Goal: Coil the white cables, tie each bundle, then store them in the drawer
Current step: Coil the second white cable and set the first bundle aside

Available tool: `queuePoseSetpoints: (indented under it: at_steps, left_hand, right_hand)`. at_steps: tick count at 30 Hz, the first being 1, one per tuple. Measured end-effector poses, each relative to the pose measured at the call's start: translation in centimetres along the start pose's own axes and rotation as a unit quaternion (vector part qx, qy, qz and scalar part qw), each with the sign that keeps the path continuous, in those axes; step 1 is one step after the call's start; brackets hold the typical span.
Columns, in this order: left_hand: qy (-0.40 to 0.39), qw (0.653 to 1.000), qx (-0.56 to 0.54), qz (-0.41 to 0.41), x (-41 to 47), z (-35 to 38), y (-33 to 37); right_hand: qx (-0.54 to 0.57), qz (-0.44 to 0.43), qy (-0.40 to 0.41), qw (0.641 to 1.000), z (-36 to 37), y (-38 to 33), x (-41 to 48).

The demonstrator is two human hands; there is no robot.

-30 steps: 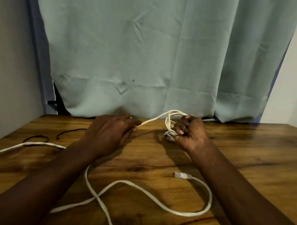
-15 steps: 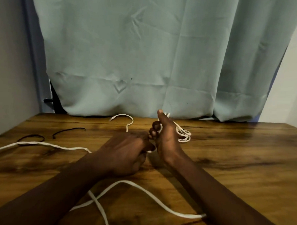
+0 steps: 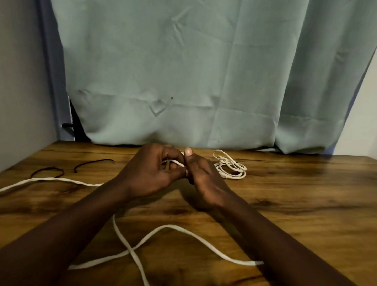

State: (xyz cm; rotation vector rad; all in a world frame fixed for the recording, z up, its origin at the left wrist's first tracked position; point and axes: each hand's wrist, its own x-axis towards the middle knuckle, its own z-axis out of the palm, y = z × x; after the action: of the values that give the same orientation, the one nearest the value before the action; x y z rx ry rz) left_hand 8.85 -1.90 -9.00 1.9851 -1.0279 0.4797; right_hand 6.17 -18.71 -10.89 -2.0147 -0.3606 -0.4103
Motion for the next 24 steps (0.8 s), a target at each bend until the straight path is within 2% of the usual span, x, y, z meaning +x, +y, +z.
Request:
queuePoseSetpoints:
  at_steps: [2, 4, 6, 9, 12, 15, 19, 24]
  left_hand:
    - [0.048, 0.999, -0.01, -0.013, 0.0, 0.2, -0.2]
    - [0.078, 0.995, -0.039, -0.041, 0.2, 0.2, -0.5]
    - [0.056, 0.993, -0.076, -0.072, 0.4, -0.2, -0.8]
    - [-0.033, 0.983, -0.145, -0.108, 0.2, -0.5, -0.6]
    - [-0.077, 0.966, -0.184, -0.165, 0.0, -0.8, -0.4]
    - [-0.076, 0.945, -0.248, -0.196, 0.0, -0.7, -0.3]
    - [-0.066, 0.888, -0.385, -0.243, 0.0, 0.9, 0.5]
    - [-0.059, 0.859, -0.432, -0.268, 0.3, 1.2, 0.8]
  right_hand:
    - [0.041, 0.008, -0.001, 0.999, -0.1, 0.0, 0.4]
    - [0.033, 0.009, -0.004, 0.999, -0.4, -0.1, 0.7]
    - [0.061, 0.023, -0.024, 0.998, -0.4, -0.5, 0.6]
    - [0.176, 0.07, -0.045, 0.981, 0.0, -0.8, 0.2]
    - [0.248, 0.117, -0.009, 0.962, -0.1, -0.6, 0.3]
    - [0.284, 0.126, 0.035, 0.95, -0.4, -0.7, 0.6]
    - [0.28, 0.097, 0.072, 0.952, -0.3, -0.7, 0.4]
    - [0.257, 0.093, 0.114, 0.955, -0.1, -0.4, 0.7]
